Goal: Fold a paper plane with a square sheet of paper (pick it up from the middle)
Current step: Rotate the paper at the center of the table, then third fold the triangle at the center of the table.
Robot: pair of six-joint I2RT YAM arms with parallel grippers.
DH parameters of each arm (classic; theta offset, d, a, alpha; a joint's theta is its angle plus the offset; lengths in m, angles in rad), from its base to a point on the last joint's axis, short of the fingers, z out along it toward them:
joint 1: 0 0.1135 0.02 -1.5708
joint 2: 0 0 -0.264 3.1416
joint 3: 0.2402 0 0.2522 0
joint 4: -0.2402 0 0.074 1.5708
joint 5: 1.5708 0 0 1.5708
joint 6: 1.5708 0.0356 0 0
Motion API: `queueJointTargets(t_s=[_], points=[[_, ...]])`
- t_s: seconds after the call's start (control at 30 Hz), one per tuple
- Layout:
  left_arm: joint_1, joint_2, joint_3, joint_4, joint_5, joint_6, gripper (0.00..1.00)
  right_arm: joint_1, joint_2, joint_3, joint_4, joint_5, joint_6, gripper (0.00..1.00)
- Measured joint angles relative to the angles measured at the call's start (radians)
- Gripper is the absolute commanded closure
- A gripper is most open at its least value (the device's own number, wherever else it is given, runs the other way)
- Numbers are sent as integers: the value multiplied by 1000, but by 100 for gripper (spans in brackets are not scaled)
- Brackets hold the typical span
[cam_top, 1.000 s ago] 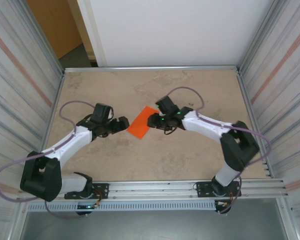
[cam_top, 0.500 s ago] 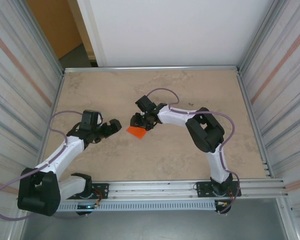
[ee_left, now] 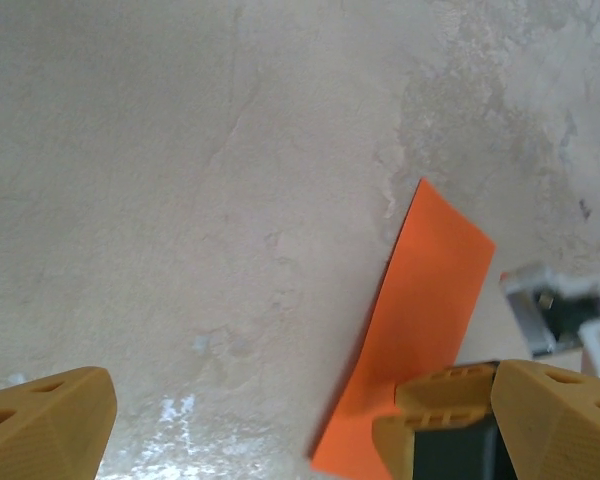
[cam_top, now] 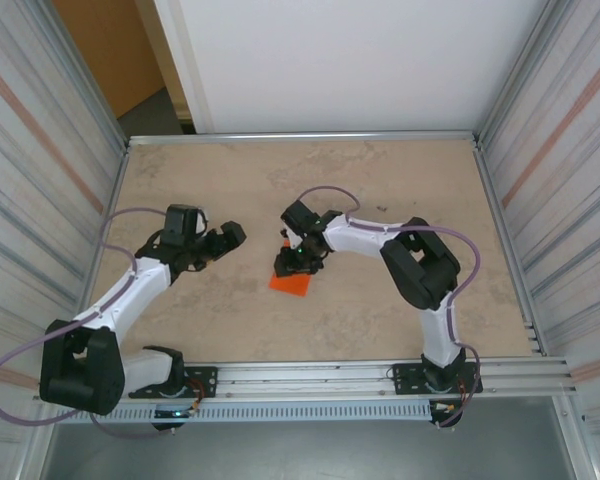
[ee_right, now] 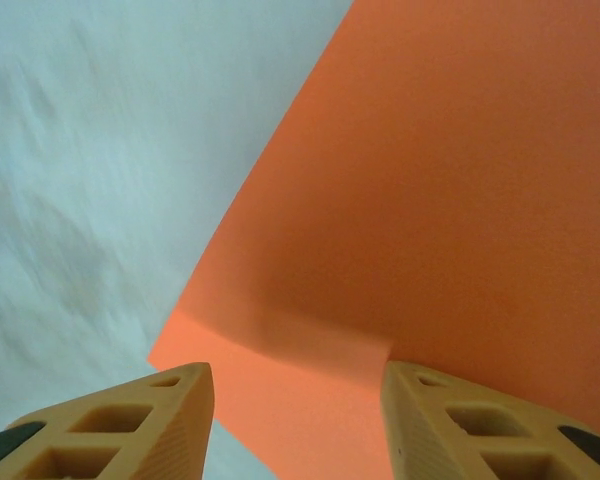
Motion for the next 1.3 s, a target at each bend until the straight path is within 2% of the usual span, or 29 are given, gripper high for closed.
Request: queueJointTargets(t_s=[0.1, 0.2, 0.37, 0.5, 0.8, 1.0, 1.3], points=[[0, 7, -8, 39, 51, -29, 4, -7, -50, -55, -51, -6, -96, 54], [-12, 8, -27, 78, 82, -49, 4, -35, -113, -112, -53, -6, -113, 54], [-115, 8, -39, 87, 74, -64, 4, -129, -289, -234, 80, -21, 34, 53], [-200, 0, -46, 87, 65, -87, 7, -143, -362, -307, 183, -20, 146, 54], [-309, -21, -114, 91, 87, -128, 16, -143, -342, -395, 290, -29, 274, 60], [-315, 17, -121, 99, 156, -131, 28, -143, -296, -412, 314, -23, 309, 61], [-397, 113, -124, 145, 186, -161, 45, -155, -240, -413, 329, -49, 305, 63]])
